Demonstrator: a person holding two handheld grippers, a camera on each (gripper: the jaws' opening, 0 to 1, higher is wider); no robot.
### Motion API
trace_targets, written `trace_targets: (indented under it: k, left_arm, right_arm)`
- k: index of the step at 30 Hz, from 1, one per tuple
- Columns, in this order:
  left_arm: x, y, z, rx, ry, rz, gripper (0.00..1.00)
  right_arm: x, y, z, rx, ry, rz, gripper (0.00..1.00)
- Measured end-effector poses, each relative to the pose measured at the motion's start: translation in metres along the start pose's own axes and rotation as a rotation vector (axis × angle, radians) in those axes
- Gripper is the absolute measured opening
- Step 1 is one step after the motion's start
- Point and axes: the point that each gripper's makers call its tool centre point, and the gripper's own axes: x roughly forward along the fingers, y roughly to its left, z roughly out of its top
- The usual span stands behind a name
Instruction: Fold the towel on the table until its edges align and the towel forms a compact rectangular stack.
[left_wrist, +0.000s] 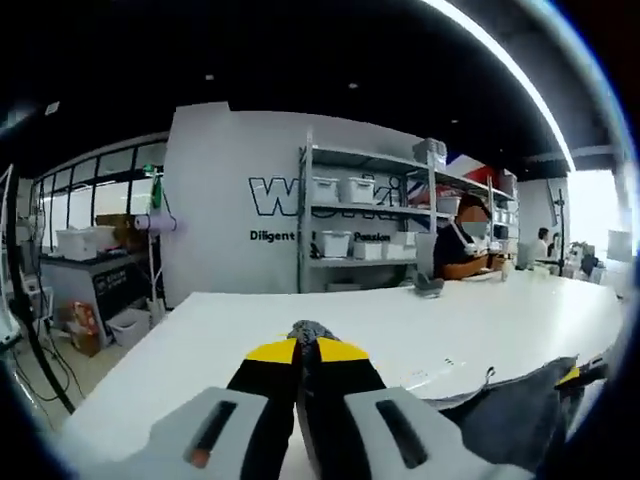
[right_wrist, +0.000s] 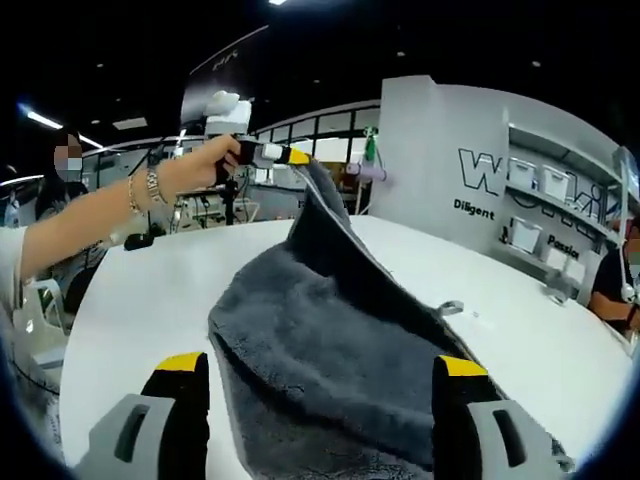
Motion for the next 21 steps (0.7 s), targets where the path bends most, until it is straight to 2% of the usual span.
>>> trace_targets:
  k: [9, 15, 21]
  left_arm:
    - [-0.023, 0.056, 0.012, 0.067, 0.035, 0.131, 0.07]
    - [-0.032, 0.095, 0.011, 0.082, 0.076, 0.217, 0.07]
    - [-0.039, 0.113, 0.02, 0.104, 0.074, 0.27, 0.07]
  right_arm:
    - [0.002, 0.001, -0.003, -0.001, 0.01, 0.01, 0.96]
    - [0.003, 0.002, -0.004, -0.006, 0.015, 0.013, 0.96]
    - [0.002, 0.002, -0.005, -0.01, 0.018, 0.012, 0.96]
